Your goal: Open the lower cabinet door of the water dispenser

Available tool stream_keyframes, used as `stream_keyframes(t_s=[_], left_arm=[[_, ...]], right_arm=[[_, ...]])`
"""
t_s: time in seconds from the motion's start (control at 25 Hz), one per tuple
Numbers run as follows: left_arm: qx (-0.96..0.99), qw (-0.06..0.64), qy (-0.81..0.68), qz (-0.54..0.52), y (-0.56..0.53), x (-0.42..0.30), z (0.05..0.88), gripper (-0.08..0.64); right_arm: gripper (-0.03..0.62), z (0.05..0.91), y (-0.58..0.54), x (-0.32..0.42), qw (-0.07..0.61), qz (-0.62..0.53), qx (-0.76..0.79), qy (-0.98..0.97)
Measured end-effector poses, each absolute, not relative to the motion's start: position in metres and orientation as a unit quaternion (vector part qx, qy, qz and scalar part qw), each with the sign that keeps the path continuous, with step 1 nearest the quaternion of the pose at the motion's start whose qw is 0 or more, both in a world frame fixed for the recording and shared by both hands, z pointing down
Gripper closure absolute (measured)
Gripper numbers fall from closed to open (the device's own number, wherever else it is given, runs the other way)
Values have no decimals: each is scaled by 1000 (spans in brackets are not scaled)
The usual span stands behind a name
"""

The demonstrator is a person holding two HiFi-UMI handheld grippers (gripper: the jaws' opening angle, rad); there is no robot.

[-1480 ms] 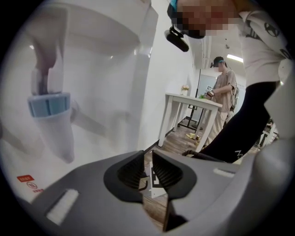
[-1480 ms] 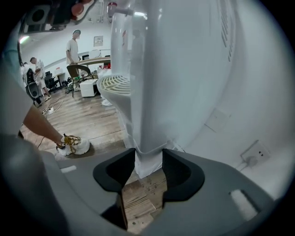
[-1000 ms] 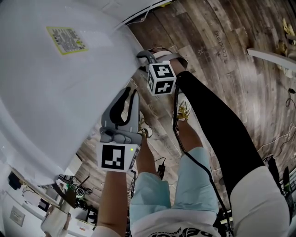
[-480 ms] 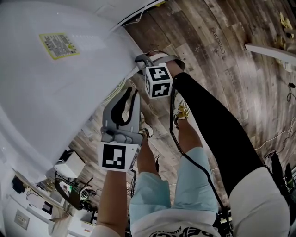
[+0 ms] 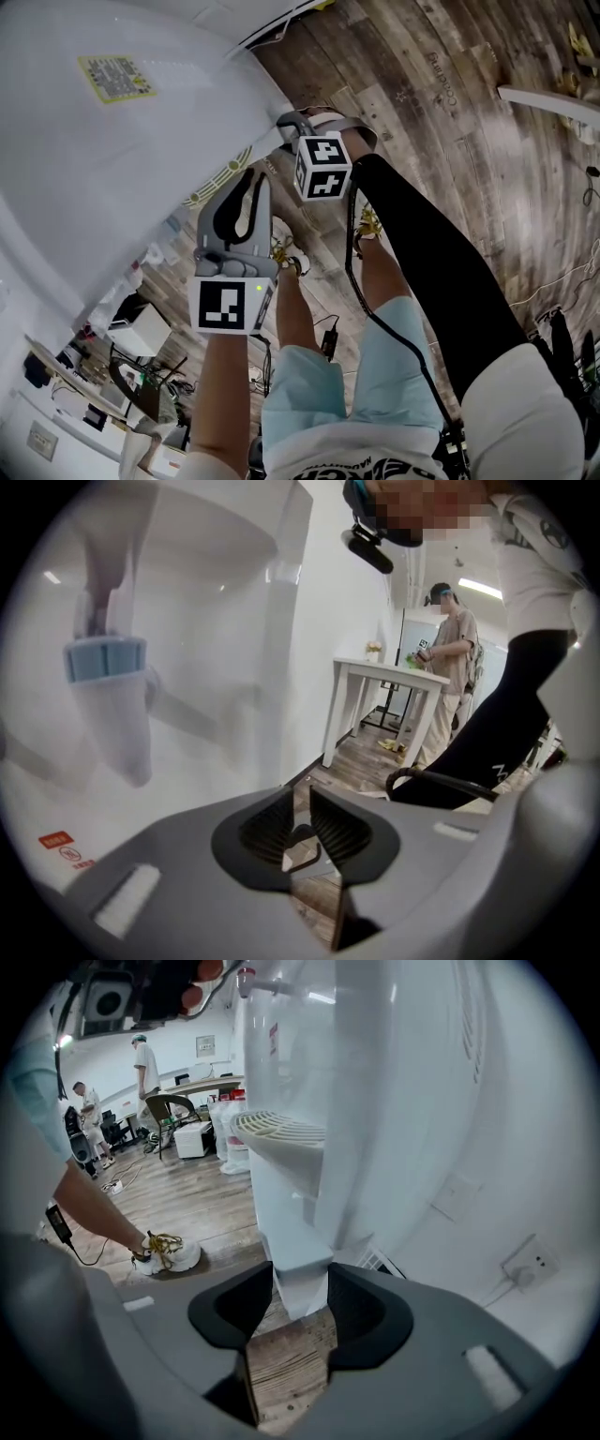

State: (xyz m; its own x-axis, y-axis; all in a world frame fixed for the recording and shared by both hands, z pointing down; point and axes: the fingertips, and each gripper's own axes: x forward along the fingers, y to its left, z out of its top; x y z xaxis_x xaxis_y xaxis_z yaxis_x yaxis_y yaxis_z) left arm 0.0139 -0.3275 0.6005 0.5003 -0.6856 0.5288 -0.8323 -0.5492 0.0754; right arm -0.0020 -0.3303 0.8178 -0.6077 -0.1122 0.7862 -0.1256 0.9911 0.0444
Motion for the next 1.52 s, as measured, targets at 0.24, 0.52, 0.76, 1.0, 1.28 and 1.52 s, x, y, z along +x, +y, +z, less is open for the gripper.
stream_keyframes(t_s=[0.24,0.52,0.76,1.0,1.28,1.52], left_arm=[[835,158,-474,229,-326,11,604,491],[828,150,-492,221,-318,6,600,491],[825,148,-500,219,-293,-7,599,491],[824,143,-505,212,-275,-22,596,491],[818,144,-517,208,-246,-40,588,491],[812,147,-530,195,-221,-61,585,491]], right_arm=[[413,819,-322,1,426,18,71,-902],[413,814,-306,2,422,29,71,-903],[413,816,-278,5,426,45,86,-900],[413,820,-257,10,440,46,94,-892],[413,822,-226,12,453,53,101,-884],[413,820,-203,6,461,63,104,-879]])
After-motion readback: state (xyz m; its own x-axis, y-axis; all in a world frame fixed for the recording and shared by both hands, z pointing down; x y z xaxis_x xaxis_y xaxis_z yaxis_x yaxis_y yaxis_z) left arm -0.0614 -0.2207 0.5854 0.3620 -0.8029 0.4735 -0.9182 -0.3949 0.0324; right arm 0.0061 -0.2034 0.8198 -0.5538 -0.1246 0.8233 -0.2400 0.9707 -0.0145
